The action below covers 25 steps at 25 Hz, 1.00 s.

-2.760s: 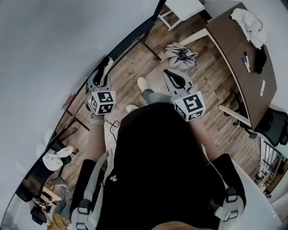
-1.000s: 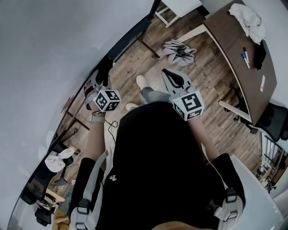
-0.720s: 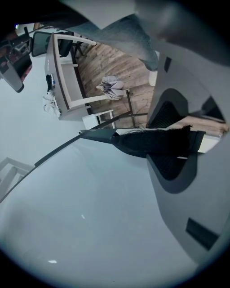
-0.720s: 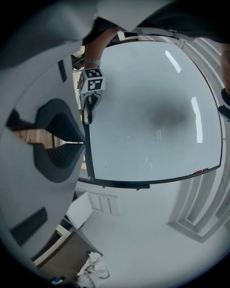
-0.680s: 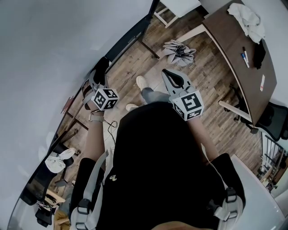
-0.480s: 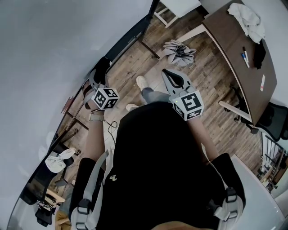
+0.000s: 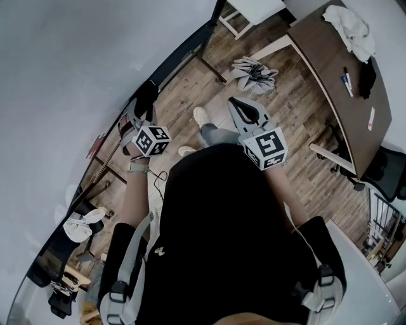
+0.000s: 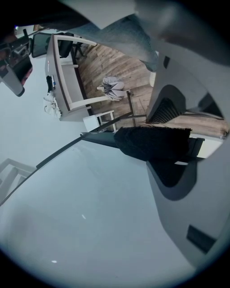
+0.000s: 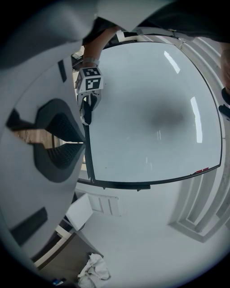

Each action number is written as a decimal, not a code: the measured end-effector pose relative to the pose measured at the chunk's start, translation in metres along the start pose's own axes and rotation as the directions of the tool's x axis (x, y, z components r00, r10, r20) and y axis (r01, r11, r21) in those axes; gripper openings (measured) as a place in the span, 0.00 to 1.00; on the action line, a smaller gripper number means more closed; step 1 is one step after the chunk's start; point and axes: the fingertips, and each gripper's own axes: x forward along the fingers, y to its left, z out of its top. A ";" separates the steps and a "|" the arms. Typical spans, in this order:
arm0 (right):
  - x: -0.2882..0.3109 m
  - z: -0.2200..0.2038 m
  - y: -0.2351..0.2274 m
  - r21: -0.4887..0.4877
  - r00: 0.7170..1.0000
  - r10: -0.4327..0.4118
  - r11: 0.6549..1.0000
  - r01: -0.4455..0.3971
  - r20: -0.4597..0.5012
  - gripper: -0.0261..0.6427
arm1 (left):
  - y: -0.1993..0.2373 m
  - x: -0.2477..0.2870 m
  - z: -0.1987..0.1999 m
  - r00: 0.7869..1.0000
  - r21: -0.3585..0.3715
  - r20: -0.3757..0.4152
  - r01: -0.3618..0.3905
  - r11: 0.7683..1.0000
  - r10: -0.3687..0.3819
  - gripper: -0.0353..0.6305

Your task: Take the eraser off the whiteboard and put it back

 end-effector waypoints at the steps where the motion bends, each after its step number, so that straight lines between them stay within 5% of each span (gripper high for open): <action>1: 0.000 0.000 0.000 0.000 1.000 0.001 1.000 -0.001 0.000 0.07 | 0.001 -0.001 0.001 1.000 -0.001 0.003 -0.004 1.000 0.004 0.43; 16: 0.017 0.007 0.021 -0.028 0.995 0.100 0.995 -0.100 0.011 0.07 | 0.013 -0.036 -0.003 0.999 -0.188 0.041 -0.023 0.982 0.032 0.43; 25: 0.040 0.022 0.060 -0.087 0.973 0.232 0.969 -0.230 0.012 0.07 | 0.032 -0.083 -0.022 0.993 -0.389 0.072 -0.062 0.919 0.098 0.31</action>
